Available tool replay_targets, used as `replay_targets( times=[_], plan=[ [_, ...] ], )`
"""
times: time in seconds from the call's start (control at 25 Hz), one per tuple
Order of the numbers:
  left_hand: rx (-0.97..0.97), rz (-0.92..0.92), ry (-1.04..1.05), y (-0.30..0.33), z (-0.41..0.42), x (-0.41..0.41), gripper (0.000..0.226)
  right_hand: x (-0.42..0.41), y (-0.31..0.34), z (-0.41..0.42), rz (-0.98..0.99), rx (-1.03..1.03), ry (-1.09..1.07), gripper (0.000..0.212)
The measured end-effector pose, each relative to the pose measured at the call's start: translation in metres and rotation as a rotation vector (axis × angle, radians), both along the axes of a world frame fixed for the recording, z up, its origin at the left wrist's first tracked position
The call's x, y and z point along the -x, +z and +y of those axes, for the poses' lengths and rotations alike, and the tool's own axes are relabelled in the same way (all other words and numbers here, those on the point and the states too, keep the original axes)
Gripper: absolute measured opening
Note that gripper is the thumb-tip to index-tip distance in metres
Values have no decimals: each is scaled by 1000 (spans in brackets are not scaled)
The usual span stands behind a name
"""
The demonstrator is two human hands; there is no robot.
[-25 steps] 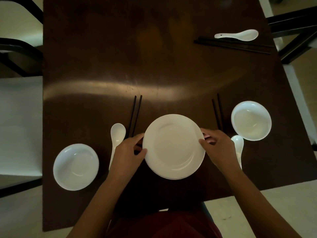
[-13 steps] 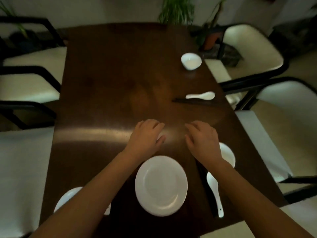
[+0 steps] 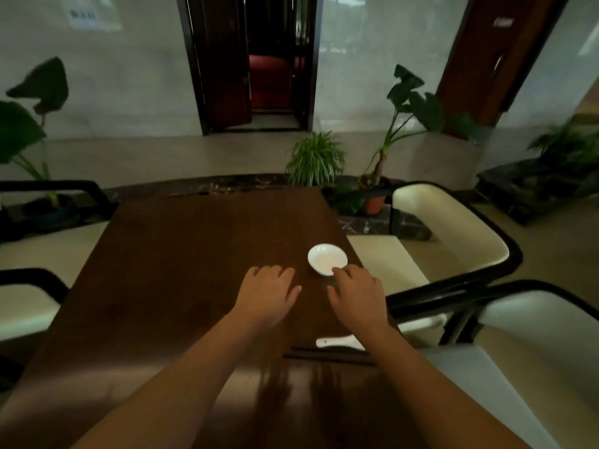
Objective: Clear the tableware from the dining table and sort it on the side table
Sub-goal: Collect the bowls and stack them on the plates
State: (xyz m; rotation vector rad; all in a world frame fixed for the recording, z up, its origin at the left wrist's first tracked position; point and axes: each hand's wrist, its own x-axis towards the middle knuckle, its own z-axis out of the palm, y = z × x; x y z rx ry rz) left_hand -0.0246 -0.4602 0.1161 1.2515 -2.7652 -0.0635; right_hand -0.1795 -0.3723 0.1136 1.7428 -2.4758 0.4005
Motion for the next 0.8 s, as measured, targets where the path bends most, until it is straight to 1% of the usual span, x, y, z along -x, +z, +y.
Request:
replay_targets(
  times=[0.08, 0.2, 0.28, 0.4, 0.52, 0.56, 0.64, 0.68, 0.72, 0.8],
  plan=[
    [-18, -34, 50, -10, -40, 35, 48, 40, -15, -38, -36, -26, -31, 38],
    [-69, -123, 116, -32, -97, 78, 45, 96, -42, -90, -78, -137, -96, 36],
    [-132, -90, 189, -52, -127, 107, 45, 128, -67, -120, -183, -185, -163, 34],
    [-310, 101, 358, -86, -153, 146, 46, 157, -103, -153, -384, -172, -243, 37],
    [-505, 256, 528, -119, -166, 166, 47, 167, -135, -175, -530, -147, -185, 41],
    [-601, 323, 600, -128, -167, 168, 47, 167, -142, -179, -621, -129, -175, 41],
    [-773, 507, 718, -140, -167, 169, 39, 168, -153, -184, -798, -86, -193, 36],
    [-820, 588, 757, -143, -165, 170, 30, 168, -156, -184, -839, -57, -203, 35],
    [-848, 642, 777, -144, -163, 171, 22, 167, -159, -183, -867, -28, -214, 35],
    [-864, 690, 772, -140, -159, 175, 16, 165, -161, -182, -926, 39, -259, 34]
  ],
)
